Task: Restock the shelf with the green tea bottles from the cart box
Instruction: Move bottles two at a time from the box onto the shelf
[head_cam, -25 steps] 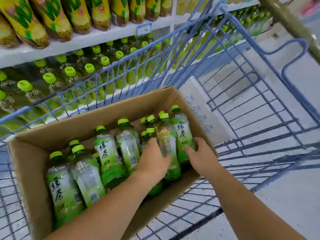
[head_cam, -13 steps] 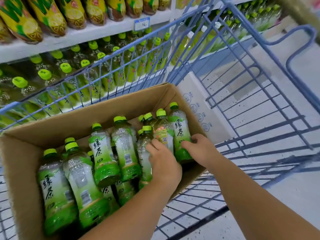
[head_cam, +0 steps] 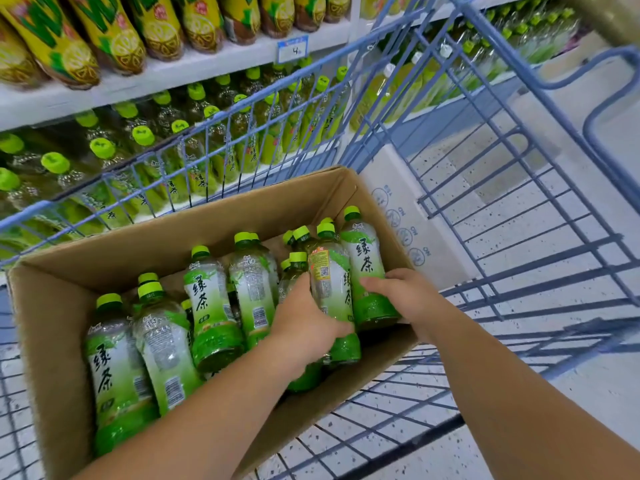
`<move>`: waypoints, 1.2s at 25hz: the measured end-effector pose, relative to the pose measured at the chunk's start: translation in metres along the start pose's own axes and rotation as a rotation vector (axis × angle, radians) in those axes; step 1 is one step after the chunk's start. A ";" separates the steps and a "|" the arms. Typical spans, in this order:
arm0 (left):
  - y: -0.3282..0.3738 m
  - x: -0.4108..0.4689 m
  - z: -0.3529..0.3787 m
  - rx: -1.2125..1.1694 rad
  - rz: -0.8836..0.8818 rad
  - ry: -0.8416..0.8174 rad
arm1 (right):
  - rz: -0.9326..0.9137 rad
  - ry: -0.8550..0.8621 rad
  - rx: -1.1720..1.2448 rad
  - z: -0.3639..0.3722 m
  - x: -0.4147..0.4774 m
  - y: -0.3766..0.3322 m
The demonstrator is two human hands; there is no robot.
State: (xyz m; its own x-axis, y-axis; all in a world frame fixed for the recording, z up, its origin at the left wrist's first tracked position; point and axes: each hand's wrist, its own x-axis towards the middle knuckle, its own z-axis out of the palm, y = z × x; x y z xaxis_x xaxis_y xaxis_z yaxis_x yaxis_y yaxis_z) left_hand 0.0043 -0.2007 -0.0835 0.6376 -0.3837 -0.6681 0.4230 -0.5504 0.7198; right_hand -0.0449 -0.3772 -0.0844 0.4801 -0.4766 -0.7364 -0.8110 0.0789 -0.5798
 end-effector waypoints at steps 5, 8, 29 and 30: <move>-0.005 0.001 -0.046 -0.255 -0.241 -0.250 | 0.034 -0.048 0.018 0.002 0.005 0.001; -0.012 -0.006 -0.056 -0.501 -0.232 -0.426 | 0.034 -0.105 0.019 0.006 0.005 0.001; -0.017 -0.026 -0.074 -0.292 -0.062 -0.036 | -0.077 -0.226 0.040 0.047 -0.003 0.003; -0.018 -0.026 -0.082 -0.281 -0.054 -0.017 | -0.120 -0.215 0.015 0.052 -0.009 0.000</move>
State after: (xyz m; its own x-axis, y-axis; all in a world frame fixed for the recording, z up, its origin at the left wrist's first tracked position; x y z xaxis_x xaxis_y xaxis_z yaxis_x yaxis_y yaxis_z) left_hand 0.0324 -0.1198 -0.0638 0.5993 -0.3733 -0.7082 0.6192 -0.3446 0.7056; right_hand -0.0319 -0.3274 -0.0955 0.6339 -0.2857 -0.7187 -0.7398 0.0468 -0.6712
